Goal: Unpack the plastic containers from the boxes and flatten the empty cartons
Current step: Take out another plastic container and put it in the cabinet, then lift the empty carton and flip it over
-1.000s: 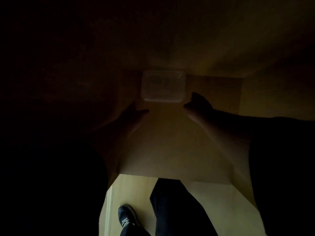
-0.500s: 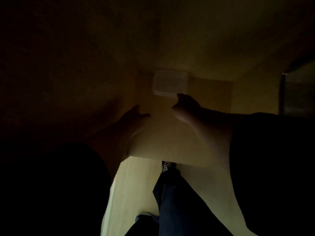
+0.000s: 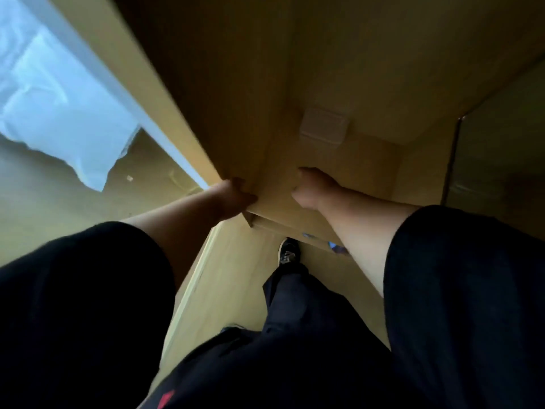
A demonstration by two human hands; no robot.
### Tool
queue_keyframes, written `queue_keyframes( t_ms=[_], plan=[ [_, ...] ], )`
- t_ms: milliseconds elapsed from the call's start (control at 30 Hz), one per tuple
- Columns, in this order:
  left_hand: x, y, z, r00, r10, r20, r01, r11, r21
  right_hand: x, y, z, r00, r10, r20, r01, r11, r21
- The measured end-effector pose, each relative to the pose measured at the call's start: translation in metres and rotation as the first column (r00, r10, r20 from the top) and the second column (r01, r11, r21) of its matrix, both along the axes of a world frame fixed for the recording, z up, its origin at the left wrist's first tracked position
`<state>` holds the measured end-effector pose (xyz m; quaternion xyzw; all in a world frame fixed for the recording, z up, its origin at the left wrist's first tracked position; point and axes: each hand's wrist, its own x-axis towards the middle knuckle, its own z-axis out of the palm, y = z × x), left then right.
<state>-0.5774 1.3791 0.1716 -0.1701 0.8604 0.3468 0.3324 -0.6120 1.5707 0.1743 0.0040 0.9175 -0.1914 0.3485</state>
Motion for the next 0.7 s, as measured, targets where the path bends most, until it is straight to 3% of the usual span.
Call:
queue_keyframes(
  t_ms=[100, 300, 400, 700],
  plan=[
    [0.033, -0.03, 0.028, 0.997, -0.082, 0.003, 0.082, 0.992, -0.092, 0.022, -0.027, 0.03, 0.997, 0.079, -0.006, -0.079, 0.997, -0.003],
    [0.116, -0.093, 0.075, 0.999, 0.045, 0.004, -0.044, 0.992, -0.12, 0.069, -0.082, 0.082, 0.987, 0.159, -0.019, -0.158, 0.986, 0.046],
    [0.216, -0.127, 0.081, 0.997, 0.069, 0.025, -0.065, 0.987, -0.145, 0.146, -0.111, 0.094, 0.961, 0.275, -0.026, -0.272, 0.958, 0.093],
    [0.35, -0.23, 0.098, 0.933, 0.36, 0.018, -0.349, 0.915, -0.203, 0.22, -0.241, 0.107, 0.812, 0.582, -0.044, -0.575, 0.81, 0.117]
  ],
)
